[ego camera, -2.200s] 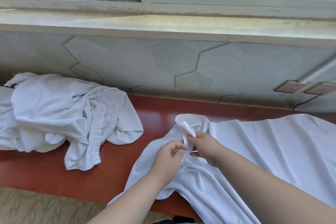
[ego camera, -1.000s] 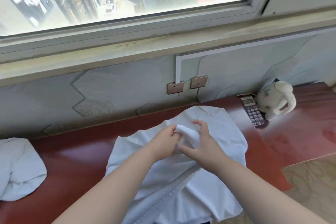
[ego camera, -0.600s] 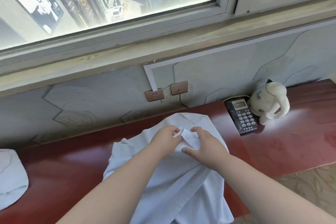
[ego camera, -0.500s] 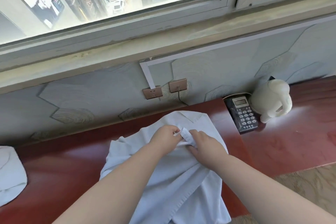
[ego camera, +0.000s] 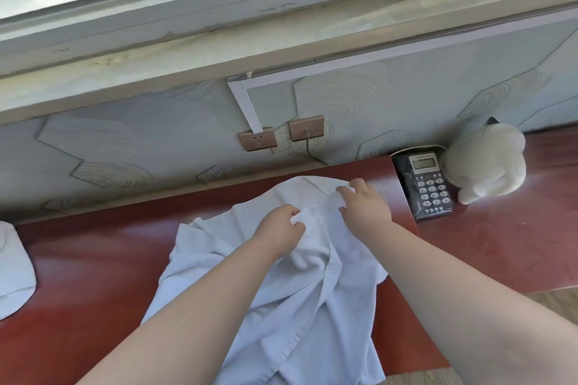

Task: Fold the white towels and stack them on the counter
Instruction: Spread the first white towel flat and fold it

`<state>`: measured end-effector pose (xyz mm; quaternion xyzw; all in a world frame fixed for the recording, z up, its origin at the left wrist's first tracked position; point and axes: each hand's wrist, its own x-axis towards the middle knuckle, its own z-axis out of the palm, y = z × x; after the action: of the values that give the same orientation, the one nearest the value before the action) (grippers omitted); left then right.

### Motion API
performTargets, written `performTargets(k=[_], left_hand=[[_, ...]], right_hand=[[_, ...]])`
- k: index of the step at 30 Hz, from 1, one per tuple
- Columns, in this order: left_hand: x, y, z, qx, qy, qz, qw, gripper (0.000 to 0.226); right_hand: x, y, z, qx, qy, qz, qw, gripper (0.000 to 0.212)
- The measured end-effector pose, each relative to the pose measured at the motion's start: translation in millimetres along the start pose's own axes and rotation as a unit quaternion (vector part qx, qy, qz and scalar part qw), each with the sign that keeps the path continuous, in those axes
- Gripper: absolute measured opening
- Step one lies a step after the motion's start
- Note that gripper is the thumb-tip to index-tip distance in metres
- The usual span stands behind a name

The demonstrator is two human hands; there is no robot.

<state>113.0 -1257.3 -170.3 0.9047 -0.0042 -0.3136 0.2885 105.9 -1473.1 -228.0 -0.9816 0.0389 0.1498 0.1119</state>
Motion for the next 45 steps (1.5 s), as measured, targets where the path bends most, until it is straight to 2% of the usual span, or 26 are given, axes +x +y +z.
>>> performTargets(k=[1, 3, 6, 7, 10, 13, 16, 20, 23, 25, 27, 29, 34, 37, 41, 43, 45], left_hand=[[-1.1, 0.9, 1.2, -0.016, -0.001, 0.0, 1.0, 0.025], [-0.8, -1.1, 3.6, -0.042, -0.004, 0.01, 0.999, 0.013], [-3.2, -0.2, 4.1, -0.082, 0.002, 0.006, 0.997, 0.037], [-5.8, 0.8, 3.3, -0.099, 0.003, 0.007, 0.995, 0.037], [-8.3, 2.5, 0.8, -0.113, 0.011, 0.014, 0.993, 0.028], [-10.6, 2.8, -0.1, -0.138, 0.026, 0.017, 0.99, 0.032], [-12.9, 0.0, -0.4, -0.168, 0.037, 0.038, 0.984, 0.029], [-23.2, 6.9, -2.4, -0.216, 0.073, 0.071, 0.971, 0.02], [-32.2, 6.8, -3.1, -0.14, 0.155, 0.117, 0.971, 0.008], [-37.1, 6.6, -6.0, -0.103, 0.171, 0.151, 0.968, 0.008], [-40.5, 6.4, -7.6, -0.108, 0.162, 0.179, 0.964, 0.014], [-43.4, 7.0, -7.9, -0.138, 0.147, 0.174, 0.964, 0.02], [-47.4, 6.9, -10.2, -0.157, 0.146, 0.122, 0.969, 0.017], [-49.3, 6.9, -10.3, -0.159, 0.129, 0.135, 0.969, 0.014], [-51.0, 3.8, -10.2, -0.15, 0.123, 0.159, 0.968, 0.013], [-50.5, -4.0, -10.4, -0.096, 0.119, 0.171, 0.973, 0.016], [-49.4, -21.8, -12.6, 0.015, 0.107, 0.139, 0.984, 0.024]], right_hand=[[8.4, -1.5, -1.1, -0.035, 0.003, -0.02, 0.999, 0.041], [22.2, -4.3, -1.2, -0.088, 0.02, -0.048, 0.995, 0.033], [32.4, -8.0, -2.2, -0.126, 0.048, -0.066, 0.989, 0.024], [33.4, -10.1, -3.2, -0.116, 0.061, -0.065, 0.989, 0.021], [29.2, -21.8, -9.0, -0.026, 0.094, -0.037, 0.995, 0.01], [13.1, -36.9, -19.6, 0.137, 0.062, -0.037, 0.988, 0.009], [-12.4, -44.7, -35.6, 0.337, 0.032, -0.038, 0.94, 0.017], [-40.2, -50.2, -56.7, 0.407, 0.007, -0.046, 0.912, 0.022], [-51.7, -49.4, -64.9, 0.405, -0.001, -0.057, 0.913, 0.023], [-57.6, -49.7, -70.0, 0.382, 0.004, -0.076, 0.921, 0.021], [-62.0, -51.3, -74.6, 0.37, 0.01, -0.091, 0.925, 0.019], [-65.6, -51.8, -78.1, 0.369, 0.013, -0.094, 0.924, 0.017], [-77.8, -51.3, -83.8, 0.38, 0.007, -0.114, 0.918, 0.011], [-84.1, -52.3, -84.0, 0.374, -0.011, -0.118, 0.92, 0.008], [-87.5, -54.0, -80.8, 0.333, 0.029, -0.117, 0.935, 0.01], [-88.7, -53.4, -81.5, 0.314, 0.053, -0.111, 0.942, 0.012], [-91.0, -53.4, -83.2, 0.3, 0.069, -0.105, 0.945, 0.013]])
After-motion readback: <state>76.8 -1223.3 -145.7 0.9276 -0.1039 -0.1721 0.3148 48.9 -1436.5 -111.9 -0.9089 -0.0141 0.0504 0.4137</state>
